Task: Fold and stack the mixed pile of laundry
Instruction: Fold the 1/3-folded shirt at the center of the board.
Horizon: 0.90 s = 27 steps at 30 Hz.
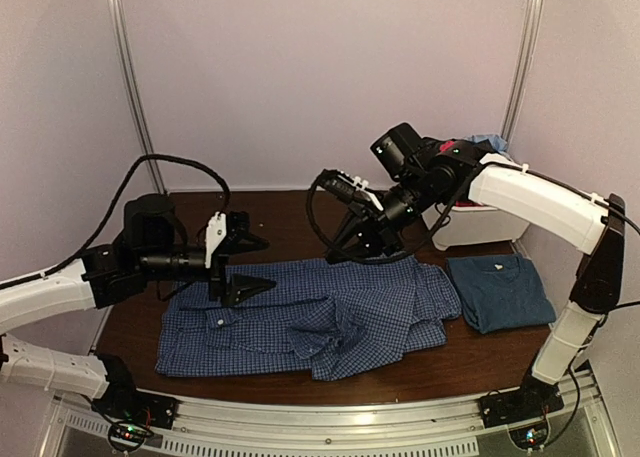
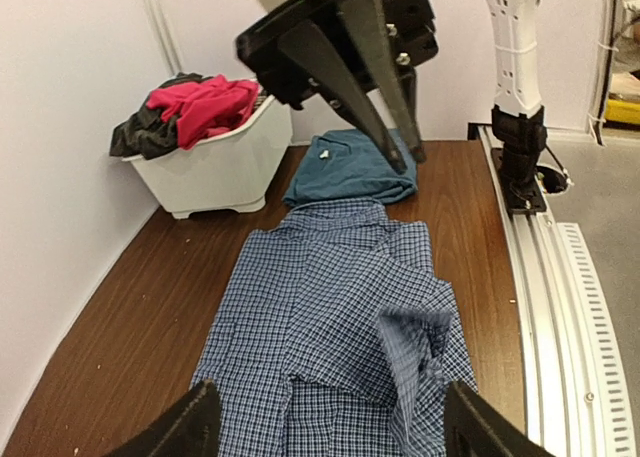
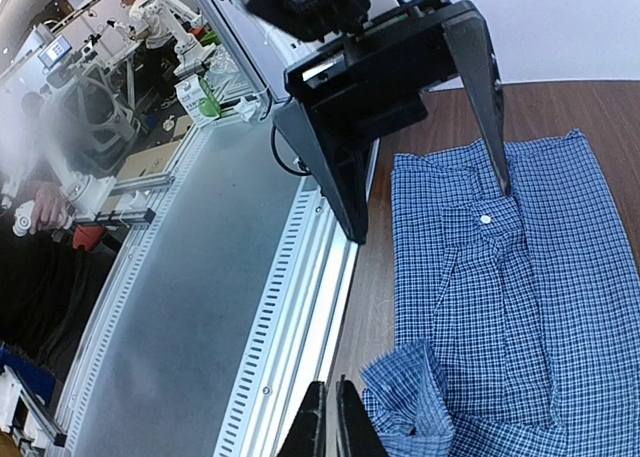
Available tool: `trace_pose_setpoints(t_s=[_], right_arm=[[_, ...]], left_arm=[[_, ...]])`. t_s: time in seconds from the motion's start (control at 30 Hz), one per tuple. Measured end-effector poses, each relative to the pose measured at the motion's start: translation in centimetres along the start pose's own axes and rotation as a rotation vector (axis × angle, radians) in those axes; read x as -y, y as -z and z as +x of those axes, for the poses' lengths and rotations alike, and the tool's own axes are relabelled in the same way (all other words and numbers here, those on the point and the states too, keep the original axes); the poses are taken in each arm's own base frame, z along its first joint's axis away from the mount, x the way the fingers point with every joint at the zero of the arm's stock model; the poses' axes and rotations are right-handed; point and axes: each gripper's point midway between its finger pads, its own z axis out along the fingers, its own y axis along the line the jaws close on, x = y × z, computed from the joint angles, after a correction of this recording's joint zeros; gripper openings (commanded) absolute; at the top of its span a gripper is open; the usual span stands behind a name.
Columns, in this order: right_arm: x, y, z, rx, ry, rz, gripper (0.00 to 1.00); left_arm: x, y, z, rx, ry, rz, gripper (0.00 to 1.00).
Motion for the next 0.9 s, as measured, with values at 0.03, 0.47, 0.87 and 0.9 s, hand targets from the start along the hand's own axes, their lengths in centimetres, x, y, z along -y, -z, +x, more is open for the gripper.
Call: trace_pose_setpoints(t_s=[0.03,0.47,0.87,0.9], right_arm=[[-0.1,-0.1,0.1,-0.004,0.000,-0.003,0.00],[6.3,4.1,5.8,0.078,-0.266,0.254,0.11],[11.5,8.7,12.4,0.198,-0.569,0.414,0.07],[11.9,9.0,12.9,0.206,-0.591,0.424,0.07]], left_arm=[[0.4,-0.6,-0.2,-0.009,-0.027,0.019,0.69],[3.9,-3.9,5.0,-0.295,-0.080,0.049,0.64],[2.5,-9.6,14.6,-0.645,0.340,0.004,0.63],[2.4,-10.0,15.1,-0.657,0.366,0.010,0.63]])
